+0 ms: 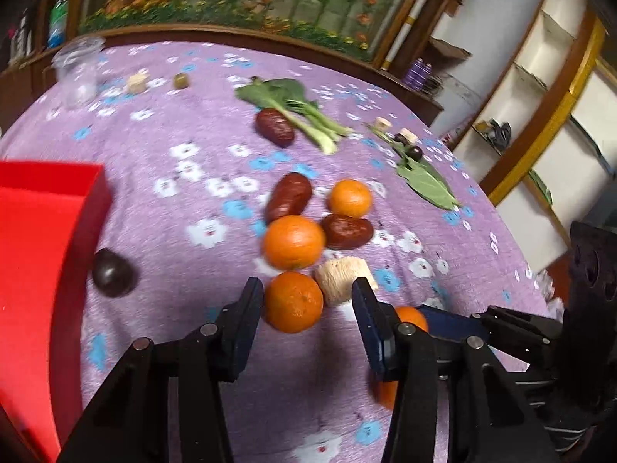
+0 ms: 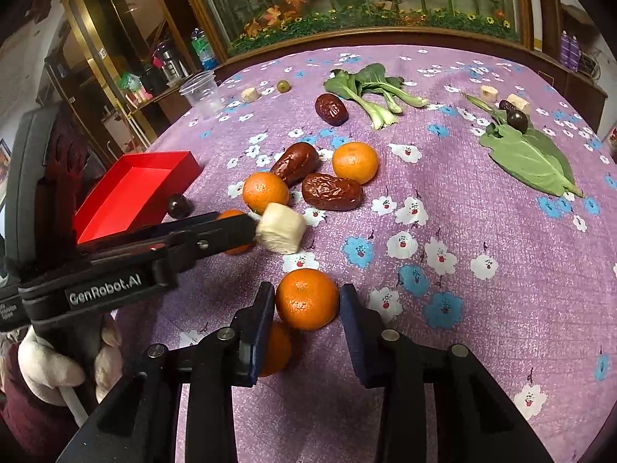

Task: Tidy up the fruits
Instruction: 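Grasp an orange with the left gripper while the right gripper grasps an orange, then lower both oranges into the red tray and open both grippers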

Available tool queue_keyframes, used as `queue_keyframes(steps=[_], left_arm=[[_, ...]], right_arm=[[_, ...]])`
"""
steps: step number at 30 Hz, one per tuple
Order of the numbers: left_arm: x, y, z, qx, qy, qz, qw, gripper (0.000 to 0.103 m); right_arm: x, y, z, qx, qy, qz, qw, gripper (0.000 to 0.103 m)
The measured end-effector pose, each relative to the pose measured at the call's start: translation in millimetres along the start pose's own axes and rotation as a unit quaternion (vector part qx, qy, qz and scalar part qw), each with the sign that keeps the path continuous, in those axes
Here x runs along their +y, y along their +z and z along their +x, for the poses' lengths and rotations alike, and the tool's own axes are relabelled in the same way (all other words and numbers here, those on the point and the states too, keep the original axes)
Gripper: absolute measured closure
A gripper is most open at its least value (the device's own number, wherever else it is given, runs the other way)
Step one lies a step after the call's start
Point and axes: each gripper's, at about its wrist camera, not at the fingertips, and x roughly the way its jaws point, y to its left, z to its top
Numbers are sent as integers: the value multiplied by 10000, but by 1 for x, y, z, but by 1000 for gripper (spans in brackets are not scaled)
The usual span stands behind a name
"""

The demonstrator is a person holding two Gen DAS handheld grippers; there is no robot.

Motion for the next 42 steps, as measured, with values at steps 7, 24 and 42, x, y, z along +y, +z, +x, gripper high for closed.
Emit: queue_keyframes(steps=[7,24,42], left_arm=[[-5,-8,-6,-18,162,52,9999,76],[82,-25,-140,-1263,605,-1285,9818,75],[210,-45,-164,-1105,1519,-2249,9561,75]], right_arm=[[5,-2,-5,-48,-15,-53,10000,68],[67,12,-38,-358,419,-497,9972,68],[215,57,71,343,1229,-1196,9846,68]])
